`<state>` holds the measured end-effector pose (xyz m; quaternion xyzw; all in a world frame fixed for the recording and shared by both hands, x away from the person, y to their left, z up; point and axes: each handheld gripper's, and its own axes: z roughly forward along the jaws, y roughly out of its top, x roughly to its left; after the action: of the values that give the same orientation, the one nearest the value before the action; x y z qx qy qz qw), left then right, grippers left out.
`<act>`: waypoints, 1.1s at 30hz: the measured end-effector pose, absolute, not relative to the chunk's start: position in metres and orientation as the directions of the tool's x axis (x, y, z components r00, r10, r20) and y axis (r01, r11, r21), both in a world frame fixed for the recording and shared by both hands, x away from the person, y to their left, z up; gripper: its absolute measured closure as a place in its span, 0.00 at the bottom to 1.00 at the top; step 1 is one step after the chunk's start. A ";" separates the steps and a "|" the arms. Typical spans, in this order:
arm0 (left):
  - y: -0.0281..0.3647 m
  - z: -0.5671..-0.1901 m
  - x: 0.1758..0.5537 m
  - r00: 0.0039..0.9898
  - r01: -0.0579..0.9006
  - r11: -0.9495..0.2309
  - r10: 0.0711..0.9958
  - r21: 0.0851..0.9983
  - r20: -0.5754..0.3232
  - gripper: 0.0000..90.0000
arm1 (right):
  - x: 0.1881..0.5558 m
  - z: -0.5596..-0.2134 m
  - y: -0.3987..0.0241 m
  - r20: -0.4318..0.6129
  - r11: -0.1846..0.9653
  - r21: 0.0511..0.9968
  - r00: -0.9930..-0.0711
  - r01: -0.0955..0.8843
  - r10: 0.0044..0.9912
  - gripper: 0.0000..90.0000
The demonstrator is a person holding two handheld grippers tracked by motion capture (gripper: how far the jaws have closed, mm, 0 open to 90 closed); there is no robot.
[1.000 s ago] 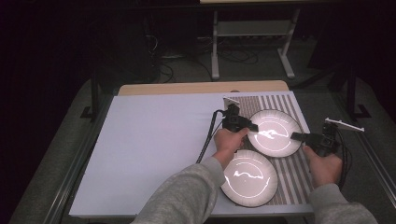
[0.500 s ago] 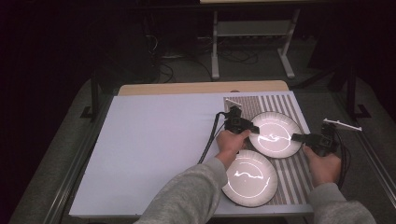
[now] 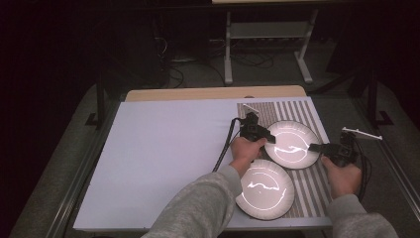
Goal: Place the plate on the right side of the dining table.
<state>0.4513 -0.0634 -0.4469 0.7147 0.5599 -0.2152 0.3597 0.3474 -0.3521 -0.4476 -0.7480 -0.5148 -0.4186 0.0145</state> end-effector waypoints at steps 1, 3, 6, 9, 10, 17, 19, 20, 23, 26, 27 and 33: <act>-0.063 -0.447 0.451 0.281 0.955 -0.114 0.645 0.273 -0.710 0.80 | 0.348 -0.448 -0.352 0.642 -0.470 0.406 0.121 0.784 0.757 0.86; -0.064 -0.447 0.452 0.281 0.955 -0.118 0.648 0.271 -0.708 0.80 | 0.348 -0.448 -0.352 0.642 -0.470 0.404 0.123 0.785 0.757 0.86; -0.065 -0.449 0.452 0.280 0.956 -0.126 0.656 0.265 -0.701 0.80 | 0.348 -0.450 -0.352 0.641 -0.467 0.398 0.125 0.790 0.757 0.86; -0.065 -0.451 0.452 0.278 0.957 -0.130 0.659 0.258 -0.700 0.79 | 0.349 -0.451 -0.352 0.634 -0.462 0.393 0.129 0.795 0.762 0.86; -0.064 -0.453 0.453 0.272 0.959 -0.129 0.657 0.251 -0.703 0.79 | 0.349 -0.451 -0.352 0.633 -0.460 0.392 0.130 0.797 0.763 0.86; -0.067 -0.453 0.455 0.274 0.959 -0.132 0.663 0.252 -0.696 0.79 | 0.351 -0.453 -0.353 0.635 -0.465 0.390 0.134 0.795 0.761 0.86; -0.067 -0.454 0.455 0.273 0.959 -0.131 0.663 0.252 -0.697 0.78 | 0.351 -0.453 -0.353 0.632 -0.463 0.390 0.134 0.796 0.763 0.86; -0.067 -0.454 0.454 0.275 0.958 -0.130 0.665 0.254 -0.694 0.78 | 0.351 -0.453 -0.353 0.629 -0.462 0.390 0.135 0.796 0.765 0.86; -0.068 -0.453 0.454 0.277 0.958 -0.132 0.668 0.256 -0.691 0.78 | 0.352 -0.454 -0.353 0.627 -0.459 0.389 0.135 0.799 0.767 0.85; -0.068 -0.453 0.454 0.285 0.955 -0.141 0.671 0.259 -0.684 0.78 | 0.352 -0.455 -0.351 0.621 -0.452 0.387 0.135 0.804 0.772 0.84; -0.068 -0.453 0.454 0.285 0.955 -0.141 0.671 0.259 -0.684 0.78 | 0.352 -0.455 -0.351 0.621 -0.452 0.387 0.135 0.804 0.772 0.84; -0.068 -0.452 0.454 0.294 0.952 -0.146 0.677 0.268 -0.675 0.78 | 0.352 -0.455 -0.351 0.616 -0.443 0.393 0.127 0.806 0.777 0.84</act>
<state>0.4540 -0.0683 -0.4519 0.7292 0.5585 -0.2032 0.3393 0.3521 -0.3505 -0.4547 -0.7506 -0.5273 -0.3977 0.0179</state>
